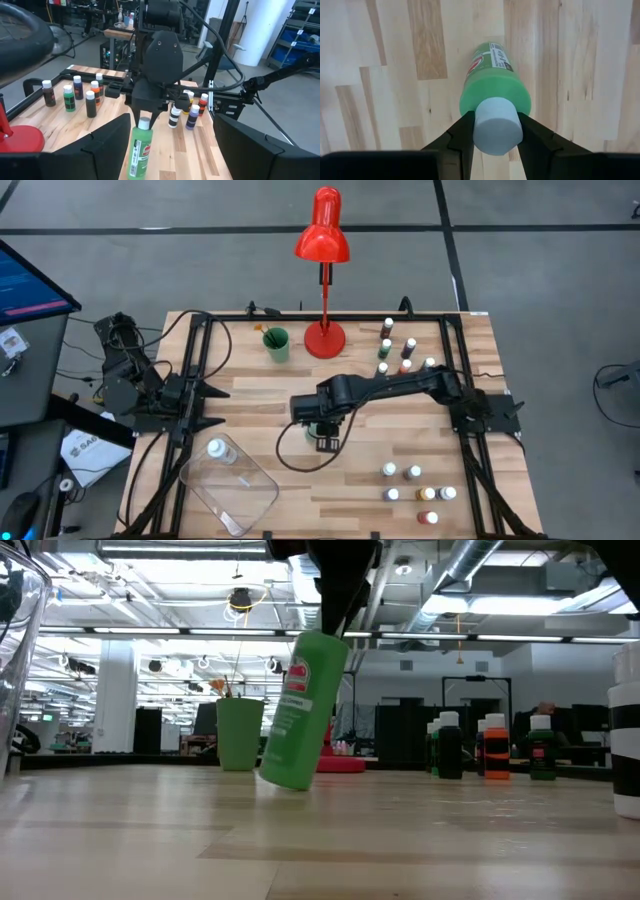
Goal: Pick & Place Paint Supplies
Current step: Put the big green coloring bottle into the transparent bin
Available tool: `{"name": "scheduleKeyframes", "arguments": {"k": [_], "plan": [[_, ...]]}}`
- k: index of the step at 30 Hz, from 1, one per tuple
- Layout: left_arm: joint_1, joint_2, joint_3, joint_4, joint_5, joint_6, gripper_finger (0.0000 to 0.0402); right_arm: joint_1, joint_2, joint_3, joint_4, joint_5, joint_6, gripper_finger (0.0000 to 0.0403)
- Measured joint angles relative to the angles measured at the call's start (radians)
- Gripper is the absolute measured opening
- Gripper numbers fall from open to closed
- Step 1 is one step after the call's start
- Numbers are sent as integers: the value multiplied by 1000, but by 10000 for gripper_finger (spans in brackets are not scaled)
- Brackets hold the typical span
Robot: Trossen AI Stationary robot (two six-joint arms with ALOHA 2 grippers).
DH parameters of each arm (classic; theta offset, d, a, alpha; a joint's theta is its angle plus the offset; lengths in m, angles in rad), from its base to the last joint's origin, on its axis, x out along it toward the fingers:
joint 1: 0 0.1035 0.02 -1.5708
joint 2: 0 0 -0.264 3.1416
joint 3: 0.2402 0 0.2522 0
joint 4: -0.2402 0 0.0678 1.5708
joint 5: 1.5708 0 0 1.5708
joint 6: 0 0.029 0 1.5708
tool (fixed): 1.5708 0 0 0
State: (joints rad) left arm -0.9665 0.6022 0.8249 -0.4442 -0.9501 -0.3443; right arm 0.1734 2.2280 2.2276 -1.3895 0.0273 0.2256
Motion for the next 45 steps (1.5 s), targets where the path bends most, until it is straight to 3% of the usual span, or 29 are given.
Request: {"name": "scheduleKeyframes", "arguments": {"k": [4,11,20,27,31,38,42,45], "plan": [[0,0,0,0,-2,0,278,3,1,0,18,0,0,117],[0,0,0,0,-9,0,278,-6,-3,-2,42,0,0,164],[0,0,0,0,-24,0,278,-6,-3,0,116,-4,-24,160],[93,37,0,0,4,95,278,3,-14,129,-34,-7,2,205],[244,86,0,0,125,104,278,20,-99,103,-39,-31,85,227],[554,240,0,27,516,120,278,68,-235,101,-9,-26,147,227],[666,335,0,189,726,232,278,98,-321,102,53,-22,153,220],[720,397,1,299,819,305,278,123,-383,102,89,8,167,216]]}}
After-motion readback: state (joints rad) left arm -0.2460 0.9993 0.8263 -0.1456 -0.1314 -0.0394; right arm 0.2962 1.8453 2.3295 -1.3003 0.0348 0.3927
